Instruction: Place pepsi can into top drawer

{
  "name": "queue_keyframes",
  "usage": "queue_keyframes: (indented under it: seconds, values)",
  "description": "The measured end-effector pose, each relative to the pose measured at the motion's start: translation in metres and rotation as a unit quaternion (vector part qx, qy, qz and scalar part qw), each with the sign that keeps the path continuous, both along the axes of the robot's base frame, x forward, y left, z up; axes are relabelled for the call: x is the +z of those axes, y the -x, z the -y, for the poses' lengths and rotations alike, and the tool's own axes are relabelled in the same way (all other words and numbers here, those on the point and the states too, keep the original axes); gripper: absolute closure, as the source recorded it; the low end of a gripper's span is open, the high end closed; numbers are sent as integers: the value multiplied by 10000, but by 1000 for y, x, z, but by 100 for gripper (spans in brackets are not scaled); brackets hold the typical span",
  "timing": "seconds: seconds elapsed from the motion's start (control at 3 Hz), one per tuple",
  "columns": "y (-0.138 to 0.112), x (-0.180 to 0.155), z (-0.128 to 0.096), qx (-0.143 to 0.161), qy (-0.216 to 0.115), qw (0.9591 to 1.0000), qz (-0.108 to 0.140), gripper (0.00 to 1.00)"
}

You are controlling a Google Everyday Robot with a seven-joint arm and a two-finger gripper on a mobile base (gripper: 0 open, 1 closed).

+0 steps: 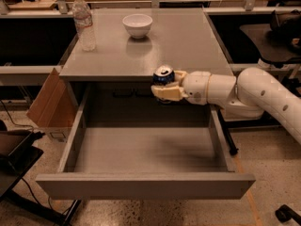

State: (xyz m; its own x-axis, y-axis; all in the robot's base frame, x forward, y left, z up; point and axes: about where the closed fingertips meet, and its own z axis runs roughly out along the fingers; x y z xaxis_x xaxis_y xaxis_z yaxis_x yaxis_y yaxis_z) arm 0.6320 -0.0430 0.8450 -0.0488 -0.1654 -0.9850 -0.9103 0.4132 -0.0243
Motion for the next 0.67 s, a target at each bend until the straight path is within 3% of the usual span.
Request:
queue_keyframes:
  seconds: [0.67]
  values:
    - [10, -71, -9, -33, -204, 9989, -415, 100]
